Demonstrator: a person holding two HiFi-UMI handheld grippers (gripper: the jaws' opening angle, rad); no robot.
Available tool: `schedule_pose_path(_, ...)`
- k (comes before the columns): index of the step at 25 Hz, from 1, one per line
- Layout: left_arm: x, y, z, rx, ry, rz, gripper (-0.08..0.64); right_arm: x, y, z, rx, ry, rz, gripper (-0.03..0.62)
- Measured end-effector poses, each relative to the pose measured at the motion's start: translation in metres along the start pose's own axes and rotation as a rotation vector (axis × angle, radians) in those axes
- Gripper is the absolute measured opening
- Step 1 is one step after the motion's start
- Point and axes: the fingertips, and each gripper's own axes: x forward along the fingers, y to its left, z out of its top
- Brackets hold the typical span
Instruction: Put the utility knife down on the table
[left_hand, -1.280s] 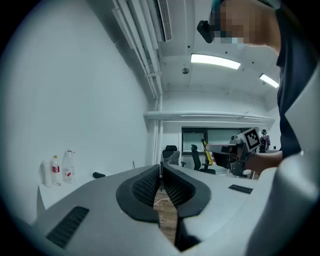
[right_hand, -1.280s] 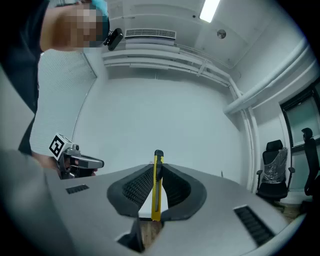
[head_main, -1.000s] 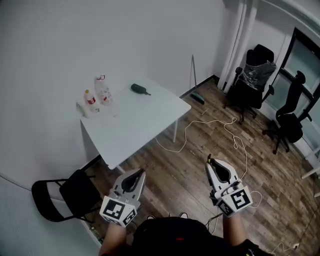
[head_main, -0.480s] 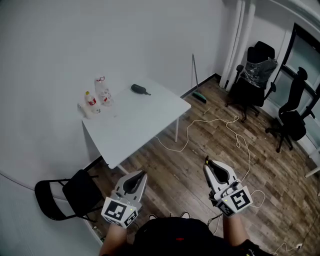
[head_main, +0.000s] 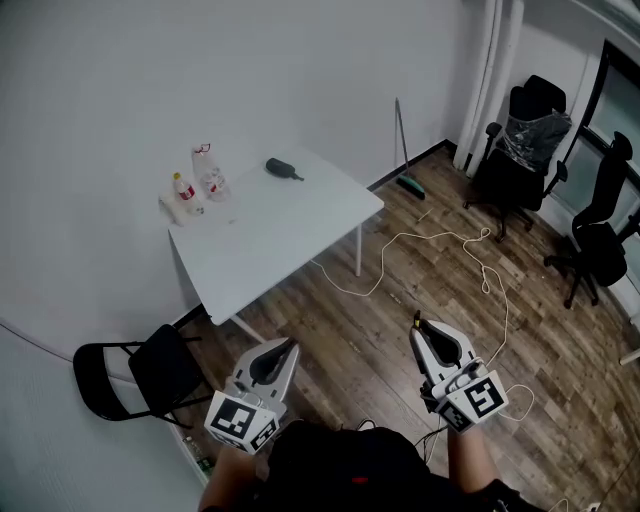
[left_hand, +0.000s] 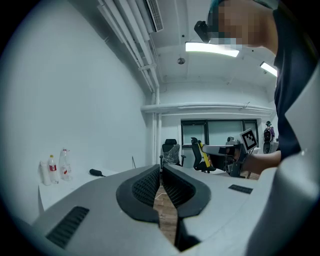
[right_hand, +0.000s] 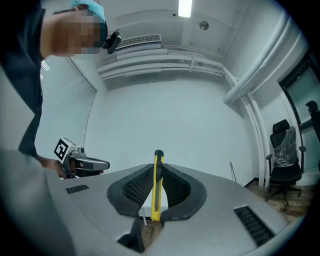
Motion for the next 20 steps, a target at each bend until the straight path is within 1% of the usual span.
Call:
schedule_pose_path(2, 0.004, -0.013, -0.001, 0.014, 0.014, -0.003, 0.035, -0.005, -0.008, -0.005, 0.023, 0.003, 0.006, 0.064)
schedule_pose_path(5, 0.007, -0.023, -0.006, 0.063, 0.055, -0.004, 0.035, -0.005, -0.014, -0.011, 0.047, 0.003, 0.019, 0.064)
schedule_pose_path(8, 0.010, -0.019, -0.010, 0.040, 0.063, 0.004, 0.035, 0.001, -0.019, -0.017, 0.056, 0.010, 0.031, 0.064)
schedule_pose_path(11, 0.021, -0.005, -0.012, 0.011, 0.060, 0.015, 0.035, 0.009, -0.026, -0.019, 0.049, 0.022, 0.028, 0.065)
schedule_pose_path(14, 0.040, 0.014, -0.011, -0.003, 0.046, 0.021, 0.035, 0.020, -0.035, -0.018, 0.014, 0.040, 0.010, 0.064)
schedule_pose_path(17, 0.063, 0.032, -0.010, -0.013, 0.025, 0.011, 0.035, 0.033, -0.045, -0.020, -0.003, 0.055, -0.004, 0.065)
schedule_pose_path(20, 0.086, 0.057, -0.014, -0.021, 0.017, -0.006, 0.035, 0.057, -0.056, -0.025, -0.012, 0.068, -0.013, 0.065)
